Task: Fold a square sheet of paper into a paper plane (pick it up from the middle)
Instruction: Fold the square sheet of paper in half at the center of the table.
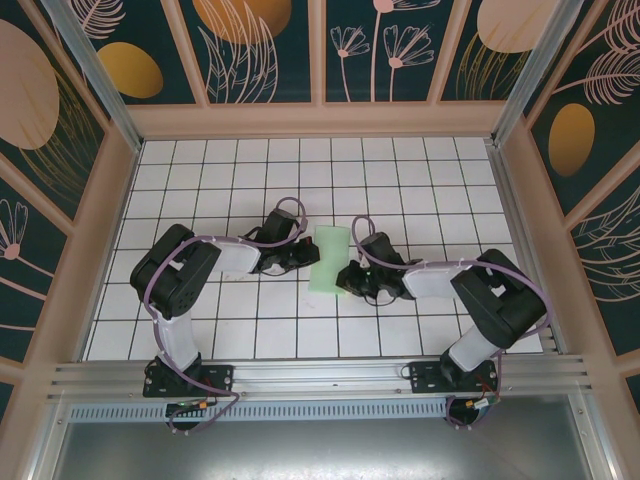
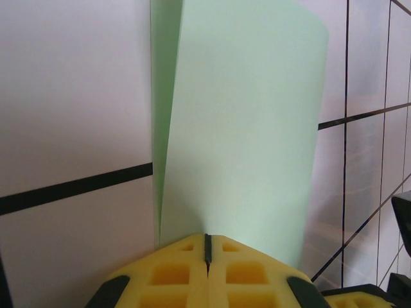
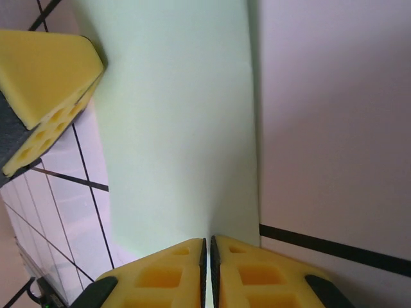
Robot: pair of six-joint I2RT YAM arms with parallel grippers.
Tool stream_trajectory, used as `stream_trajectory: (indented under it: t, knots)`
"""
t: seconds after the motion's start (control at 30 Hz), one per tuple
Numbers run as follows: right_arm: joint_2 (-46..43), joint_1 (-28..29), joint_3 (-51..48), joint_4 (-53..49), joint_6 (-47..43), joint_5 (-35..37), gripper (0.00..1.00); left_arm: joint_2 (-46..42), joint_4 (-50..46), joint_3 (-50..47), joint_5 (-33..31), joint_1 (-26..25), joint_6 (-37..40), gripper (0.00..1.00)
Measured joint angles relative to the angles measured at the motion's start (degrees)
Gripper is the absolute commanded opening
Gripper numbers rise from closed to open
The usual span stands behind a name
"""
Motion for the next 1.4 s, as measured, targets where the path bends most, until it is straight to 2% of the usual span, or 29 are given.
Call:
stream_trajectory:
  t: [0.23, 0.4, 0.73, 0.87, 1.03, 1.13, 1.27, 1.4]
  knots:
    - [-3.8, 0.0, -1.7, -1.9, 0.0, 0.9, 0.16, 0.0, -0.1, 0.0, 0.0, 0.0, 0.2, 0.00]
    - [-7.0, 0.0, -1.7, -1.2, -0.1, -1.1, 0.17, 0.0, -0.2, 0.1, 0.0, 0.0, 0.2, 0.00]
    - [-0.4, 0.5, -1.5, 1.2, -0.1, -3.6, 0.16, 0.0, -0.6, 0.2, -0.1, 0.0, 0.4, 0.00]
    - [-1.2, 0.6, -2.2, 1.4, -0.1, -3.5, 0.16, 0.0, -0.7, 0.3, 0.0, 0.0, 0.6, 0.00]
    - [-4.9, 0.4, -2.0, -4.7, -1.9, -2.5, 0.17, 0.0, -1.0, 0.4, 0.0, 0.0, 0.8, 0.00]
    - [-5.9, -1.7, 0.1, -6.6, -3.0, -2.3, 0.17, 0.0, -1.2, 0.5, -0.1, 0.0, 0.9, 0.00]
    - [-5.5, -7.7, 4.5, -5.2, -3.3, -2.6, 0.17, -0.1, -1.5, 0.6, -0.1, 0.0, 1.0, 0.00]
    - [0.2, -12.2, 11.0, -2.4, -3.8, -3.7, 0.17, -0.1, -1.5, 0.6, -0.1, 0.0, 1.0, 0.00]
